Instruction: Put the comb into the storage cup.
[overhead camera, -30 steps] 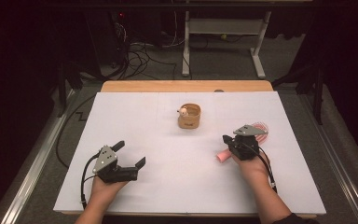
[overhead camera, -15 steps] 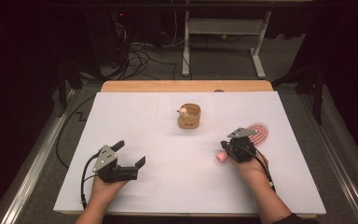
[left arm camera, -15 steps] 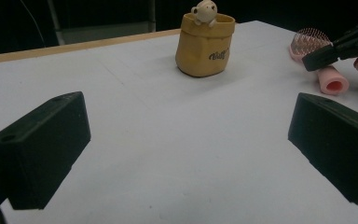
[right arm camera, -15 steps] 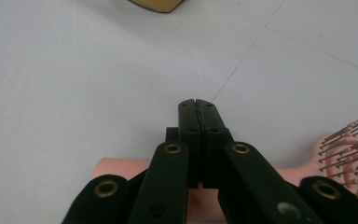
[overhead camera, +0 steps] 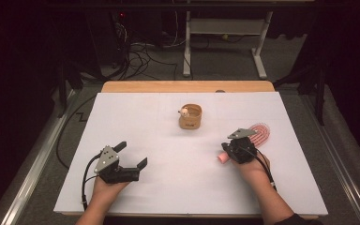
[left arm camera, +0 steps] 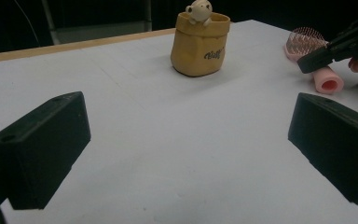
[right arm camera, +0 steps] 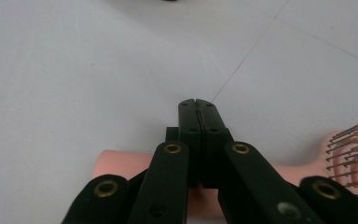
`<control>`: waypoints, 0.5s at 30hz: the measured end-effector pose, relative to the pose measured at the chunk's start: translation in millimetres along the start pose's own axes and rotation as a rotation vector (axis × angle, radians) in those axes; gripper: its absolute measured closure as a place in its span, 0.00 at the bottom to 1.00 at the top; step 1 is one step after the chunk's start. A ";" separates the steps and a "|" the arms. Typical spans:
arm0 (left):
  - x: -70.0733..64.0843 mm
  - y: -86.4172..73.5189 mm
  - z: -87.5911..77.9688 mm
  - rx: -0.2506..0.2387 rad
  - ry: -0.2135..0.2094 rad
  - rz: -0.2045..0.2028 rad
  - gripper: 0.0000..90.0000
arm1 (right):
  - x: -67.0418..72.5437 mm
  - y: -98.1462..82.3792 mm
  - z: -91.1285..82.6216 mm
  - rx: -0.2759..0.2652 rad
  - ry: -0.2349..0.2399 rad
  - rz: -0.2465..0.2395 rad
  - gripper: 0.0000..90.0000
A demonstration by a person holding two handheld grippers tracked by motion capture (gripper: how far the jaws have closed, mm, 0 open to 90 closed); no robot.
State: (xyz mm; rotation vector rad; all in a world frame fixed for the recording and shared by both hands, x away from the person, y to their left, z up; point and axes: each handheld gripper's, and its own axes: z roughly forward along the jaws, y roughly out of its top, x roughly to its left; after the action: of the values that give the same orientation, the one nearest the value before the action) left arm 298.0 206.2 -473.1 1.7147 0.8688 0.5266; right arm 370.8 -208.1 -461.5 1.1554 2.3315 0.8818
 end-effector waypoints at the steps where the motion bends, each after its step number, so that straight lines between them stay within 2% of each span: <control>1: -0.1 0.0 0.0 0.000 0.000 0.000 0.00 | 0.0 0.4 0.3 0.002 0.000 -0.005 1.00; 10: 1.0 0.4 -2.8 -0.002 0.001 0.001 0.00 | 1.9 0.6 0.3 0.012 0.015 -0.018 1.00; 15: 1.9 0.6 -4.2 -0.005 0.004 -0.002 0.00 | 3.0 -1.3 -5.2 0.012 0.030 -0.034 1.00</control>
State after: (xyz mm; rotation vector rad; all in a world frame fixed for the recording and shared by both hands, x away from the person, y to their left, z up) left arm 296.3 210.2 -471.4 1.7085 0.8716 0.5304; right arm 365.3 -208.2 -458.8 1.1115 2.3762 0.8796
